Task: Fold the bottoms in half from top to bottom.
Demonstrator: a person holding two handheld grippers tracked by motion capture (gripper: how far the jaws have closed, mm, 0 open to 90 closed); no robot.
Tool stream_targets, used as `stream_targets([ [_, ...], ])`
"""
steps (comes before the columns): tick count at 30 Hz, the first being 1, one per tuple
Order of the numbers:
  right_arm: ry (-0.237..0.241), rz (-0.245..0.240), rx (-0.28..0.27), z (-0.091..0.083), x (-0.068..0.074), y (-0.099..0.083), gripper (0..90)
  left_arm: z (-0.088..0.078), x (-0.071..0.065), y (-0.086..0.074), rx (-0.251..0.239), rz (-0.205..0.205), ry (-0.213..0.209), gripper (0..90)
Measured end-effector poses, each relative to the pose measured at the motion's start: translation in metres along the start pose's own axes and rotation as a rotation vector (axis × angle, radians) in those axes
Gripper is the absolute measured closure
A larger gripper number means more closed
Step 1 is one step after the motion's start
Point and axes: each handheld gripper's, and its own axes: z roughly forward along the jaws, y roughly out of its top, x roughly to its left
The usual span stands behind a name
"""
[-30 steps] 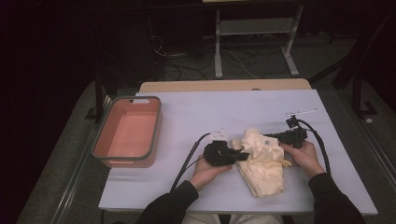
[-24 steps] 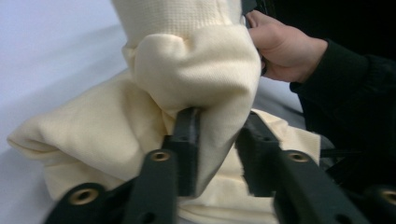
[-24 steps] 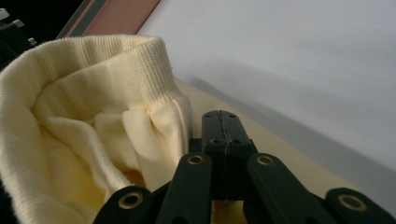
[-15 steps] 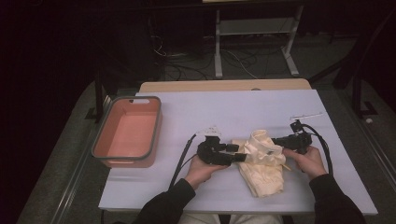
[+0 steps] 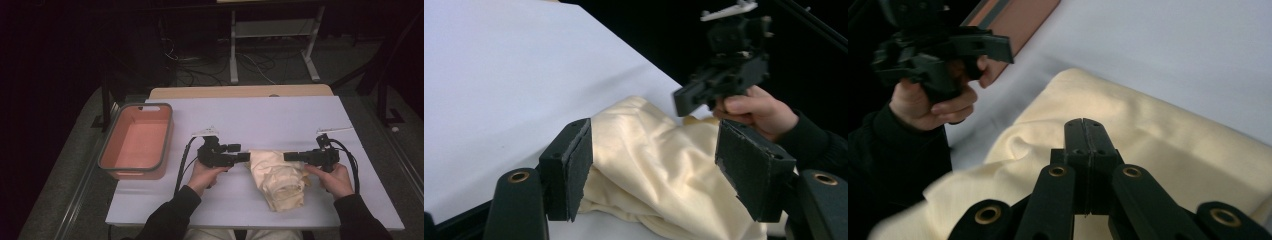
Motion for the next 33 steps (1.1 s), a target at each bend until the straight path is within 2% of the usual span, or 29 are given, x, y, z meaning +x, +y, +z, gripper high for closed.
stream_targets([
  [3, 0.006, -0.009, -0.02, -0.004, 0.005, -0.004, 88.6, 0.0, 0.002, 0.0, 0.004, -0.005, 0.009, 30.7],
  [12, 0.011, -0.024, -0.028, -0.01, 0.018, -0.014, 88.6, 0.004, 0.005, -0.002, 0.01, -0.014, 0.014, 30.1],
  [22, 0.011, -0.041, -0.019, -0.013, 0.032, -0.026, 88.6, 0.006, 0.005, -0.003, 0.022, -0.011, 0.022, 29.2],
  [33, -0.012, -0.06, 0.071, -0.007, 0.042, -0.042, 88.6, 0.009, 0.005, -0.004, 0.042, -0.009, 0.023, 27.7],
])
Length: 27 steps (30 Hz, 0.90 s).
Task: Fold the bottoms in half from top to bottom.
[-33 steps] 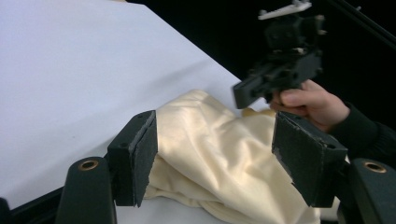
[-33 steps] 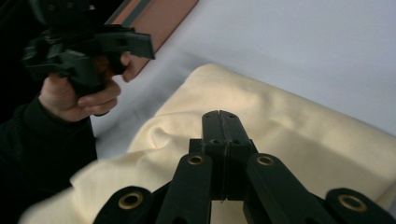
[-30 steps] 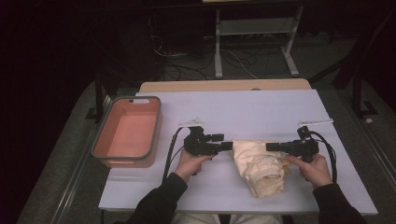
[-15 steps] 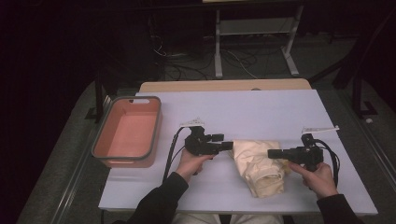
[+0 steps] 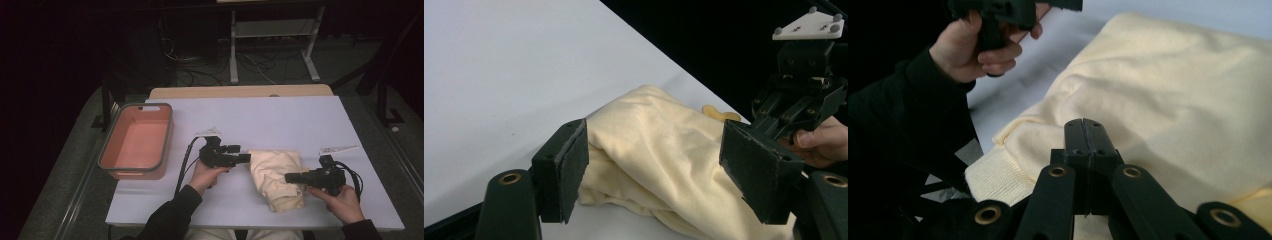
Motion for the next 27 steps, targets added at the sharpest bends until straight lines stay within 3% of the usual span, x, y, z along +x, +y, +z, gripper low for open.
stream_targets([
  [12, -0.042, 0.005, 0.077, 0.01, 0.003, -0.012, 88.6, 0.002, 0.0, -0.001, 0.017, 0.009, 0.007, 26.5],
  [27, -0.076, -0.035, 0.032, 0.002, 0.011, -0.007, 87.8, 0.001, -0.003, 0.005, 0.024, 0.036, 0.014, 26.5],
])
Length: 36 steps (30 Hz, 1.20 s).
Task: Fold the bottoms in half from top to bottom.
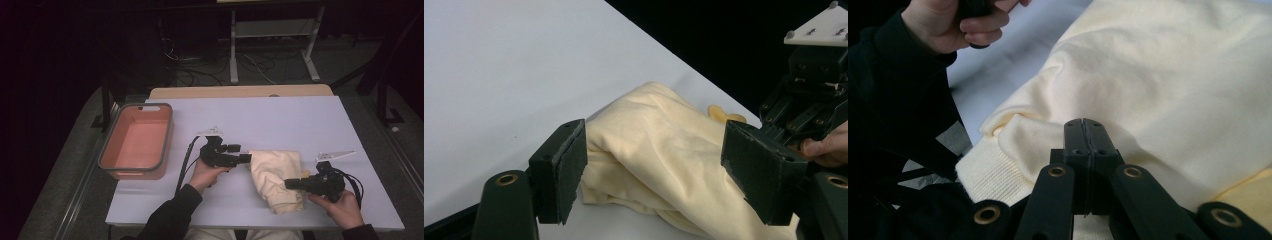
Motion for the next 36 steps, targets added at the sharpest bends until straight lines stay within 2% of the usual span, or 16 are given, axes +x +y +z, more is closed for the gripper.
stream_targets([
  [3, -0.004, -0.006, -0.023, -0.004, 0.001, 0.002, 86.8, -0.001, -0.001, 0.002, 0.006, 0.011, 0.005, 26.2],
  [6, -0.012, -0.011, -0.055, -0.009, 0.002, 0.004, 84.5, -0.003, -0.002, 0.006, -0.013, 0.003, 0.001, 26.3],
  [10, -0.036, -0.009, -0.119, -0.018, 0.004, 0.005, 78.7, -0.007, -0.004, 0.013, -0.029, 0.01, -0.004, 26.3],
  [17, -0.108, -0.002, -0.215, -0.032, 0.006, 0.003, 58.0, -0.013, -0.006, 0.028, -0.025, 0.028, 0.022, 24.7],
  [22, -0.146, 0.005, -0.277, -0.04, 0.007, 0.001, 39.3, -0.01, -0.003, 0.039, 0.024, 0.022, 0.035, 21.4],
  [24, -0.172, 0.014, -0.28, -0.041, 0.007, 0.0, 33.7, -0.007, -0.001, 0.042, 0.054, 0.016, 0.029, 19.0],
  [29, -0.228, 0.044, -0.267, -0.042, 0.008, -0.002, 12.0, 0.004, 0.003, 0.049, 0.11, -0.01, -0.018, 13.8],
  [33, -0.255, 0.065, -0.256, -0.041, 0.008, -0.003, 0.0, 0.012, 0.005, 0.05, 0.119, -0.007, -0.008, 10.8],
  [36, -0.27, 0.088, -0.237, -0.039, 0.007, -0.008, 0.0, 0.017, 0.01, 0.047, 0.138, -0.014, 0.016, 8.6],
])
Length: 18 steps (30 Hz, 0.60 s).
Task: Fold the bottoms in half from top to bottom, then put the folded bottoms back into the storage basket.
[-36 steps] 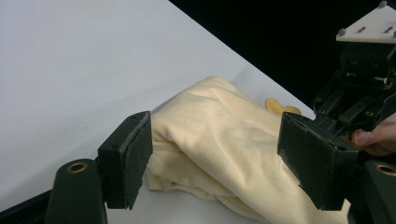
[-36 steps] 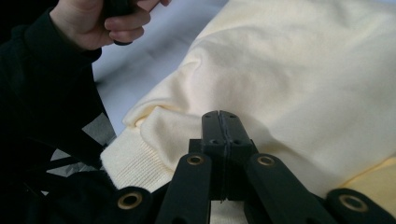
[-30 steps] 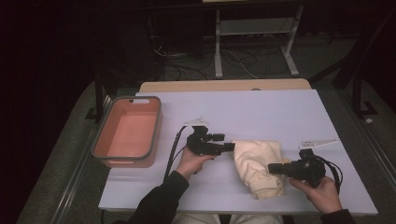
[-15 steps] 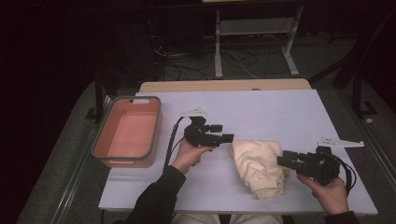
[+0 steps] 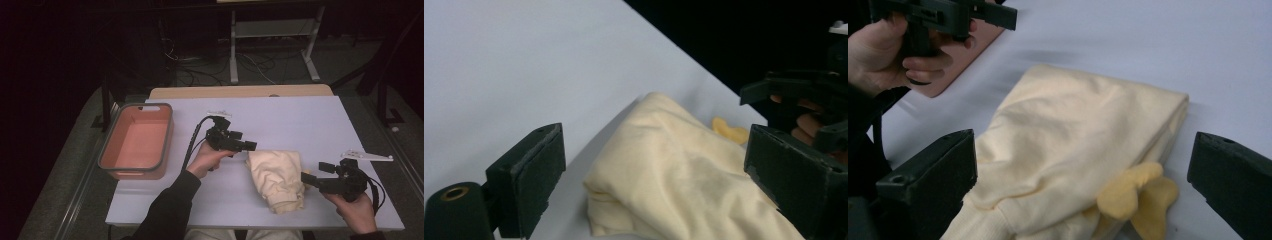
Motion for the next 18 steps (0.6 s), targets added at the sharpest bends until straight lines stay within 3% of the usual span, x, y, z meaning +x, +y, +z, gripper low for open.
stream_targets([
  [3, -0.01, 0.022, 0.03, 0.0, -0.002, -0.004, 0.0, 0.004, 0.003, -0.002, 0.021, 0.005, 0.027, 6.6],
  [11, 0.001, 0.1, 0.084, 0.005, -0.008, -0.013, 0.0, 0.017, 0.006, -0.01, 0.072, 0.003, 0.045, 5.0],
  [18, -0.012, 0.124, 0.15, 0.013, -0.008, -0.018, 0.0, 0.026, 0.009, -0.016, 0.099, -0.003, 0.057, 4.6],
])
